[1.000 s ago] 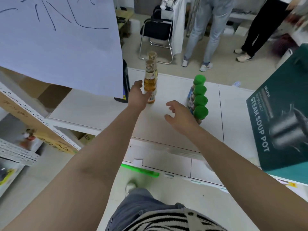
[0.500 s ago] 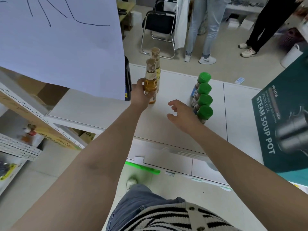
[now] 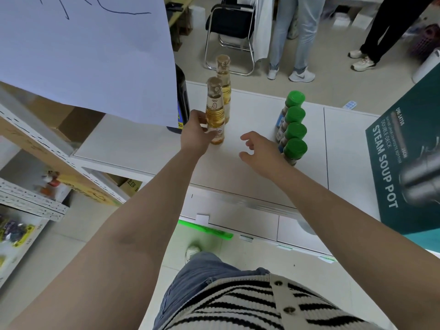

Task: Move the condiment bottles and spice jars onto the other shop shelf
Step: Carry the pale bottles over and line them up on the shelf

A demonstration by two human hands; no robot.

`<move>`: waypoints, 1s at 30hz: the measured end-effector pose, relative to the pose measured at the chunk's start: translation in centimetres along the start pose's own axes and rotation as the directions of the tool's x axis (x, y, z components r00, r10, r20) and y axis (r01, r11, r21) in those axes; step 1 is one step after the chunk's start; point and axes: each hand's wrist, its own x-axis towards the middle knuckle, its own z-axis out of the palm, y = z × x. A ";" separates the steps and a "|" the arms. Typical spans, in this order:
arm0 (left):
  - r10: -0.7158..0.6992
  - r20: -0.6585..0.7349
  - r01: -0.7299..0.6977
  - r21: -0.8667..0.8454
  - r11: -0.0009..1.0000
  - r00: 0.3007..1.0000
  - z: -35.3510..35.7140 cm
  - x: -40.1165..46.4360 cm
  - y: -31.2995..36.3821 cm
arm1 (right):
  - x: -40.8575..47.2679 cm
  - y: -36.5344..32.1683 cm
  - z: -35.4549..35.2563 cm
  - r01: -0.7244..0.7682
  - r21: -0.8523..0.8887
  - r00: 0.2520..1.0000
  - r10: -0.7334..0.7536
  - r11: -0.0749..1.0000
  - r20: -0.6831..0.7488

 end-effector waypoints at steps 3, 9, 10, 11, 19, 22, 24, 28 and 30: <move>0.038 0.038 -0.039 0.045 0.998 0.999 0.0 0.1 0.0 | 0.3 0.0 0.2 0.012 0.000 1.000 -0.012 1.000 -0.005; 0.052 0.141 -0.044 -0.053 0.998 0.989 -0.1 -0.1 -0.1 | 1.1 -0.2 0.3 0.016 -0.001 1.000 -0.016 1.000 0.001; 0.055 0.161 -0.042 -0.083 0.996 0.985 -0.3 -0.3 -0.1 | 1.3 -0.3 0.1 0.016 0.009 1.000 -0.016 1.000 -0.007; 0.057 0.180 -0.037 -0.115 0.993 0.982 -0.5 -0.6 -0.1 | 1.6 -0.4 0.0 0.016 0.023 1.000 -0.016 1.000 -0.020; -0.029 0.270 0.139 -0.400 0.906 0.962 -2.8 -3.8 0.5 | 8.1 -3.0 -2.2 -0.014 0.333 0.972 0.091 0.943 -0.216; -0.128 0.257 0.246 -0.504 0.828 0.958 -2.9 -4.8 0.1 | 10.7 -3.1 -1.8 -0.071 0.385 0.980 0.136 0.920 -0.145; -0.165 0.262 0.284 -0.523 0.803 0.951 -2.8 -5.2 -0.3 | 11.8 -3.0 -1.1 -0.083 0.369 0.988 0.125 0.926 -0.093; -0.196 0.275 0.316 -0.508 0.801 0.941 -2.7 -5.7 -0.8 | 13.5 -3.1 0.1 -0.069 0.486 0.993 0.109 0.871 -0.055; -0.202 0.276 0.320 -0.504 0.802 0.940 -2.7 -5.7 -0.7 | 14.3 -3.1 0.5 -0.050 0.527 0.993 0.100 0.848 -0.067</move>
